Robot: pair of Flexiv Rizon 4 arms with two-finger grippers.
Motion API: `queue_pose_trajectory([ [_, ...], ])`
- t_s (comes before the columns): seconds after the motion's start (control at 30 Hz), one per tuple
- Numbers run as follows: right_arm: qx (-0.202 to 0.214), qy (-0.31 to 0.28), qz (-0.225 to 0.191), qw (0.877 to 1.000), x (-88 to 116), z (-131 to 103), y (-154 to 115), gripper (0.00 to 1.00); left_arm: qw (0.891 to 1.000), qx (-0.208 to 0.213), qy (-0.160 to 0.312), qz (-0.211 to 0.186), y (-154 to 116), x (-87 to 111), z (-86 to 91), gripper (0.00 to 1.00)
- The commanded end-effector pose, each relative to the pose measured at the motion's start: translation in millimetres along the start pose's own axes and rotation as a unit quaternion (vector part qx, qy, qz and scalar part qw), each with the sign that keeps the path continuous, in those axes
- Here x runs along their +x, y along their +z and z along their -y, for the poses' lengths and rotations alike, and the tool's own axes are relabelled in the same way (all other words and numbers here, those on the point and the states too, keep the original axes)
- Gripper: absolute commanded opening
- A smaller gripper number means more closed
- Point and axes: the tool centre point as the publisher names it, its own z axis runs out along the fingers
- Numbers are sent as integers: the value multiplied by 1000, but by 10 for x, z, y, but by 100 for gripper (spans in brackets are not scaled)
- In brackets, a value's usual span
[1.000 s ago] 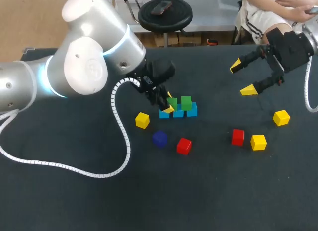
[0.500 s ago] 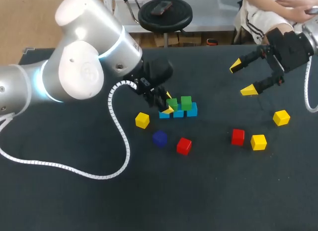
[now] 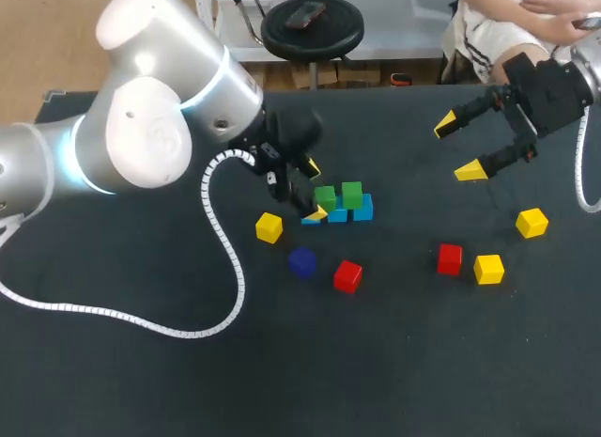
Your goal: Place the blue cubes, place green cubes on the blue cubes, place the yellow cubes on the green cubes, then place the red cubes on the yellow cubes, and place purple cube on the red cubes.
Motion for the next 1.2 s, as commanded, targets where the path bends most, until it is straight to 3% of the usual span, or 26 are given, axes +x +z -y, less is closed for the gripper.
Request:
queue_pose_trajectory([
  [0.03,1,-1,0,1000,0,-4,1,100,1000,-9,8,26,-98,61,83,100],
  [0.17,1,-1,0,1000,0,-4,1,100,998,-14,25,58,-202,120,127,100],
  [0.5,1,-1,0,1000,0,-4,1,100,992,-34,17,117,-364,327,290,100],
  [0.9,1,-1,0,1000,0,-4,1,100,980,-64,29,187,-500,550,638,100],
  [1.07,1,-1,0,1000,0,-4,1,100,966,-71,31,246,-593,654,659,100],
  [1.2,1,-1,0,1000,0,-4,1,100,967,-74,34,243,-763,611,601,100],
])
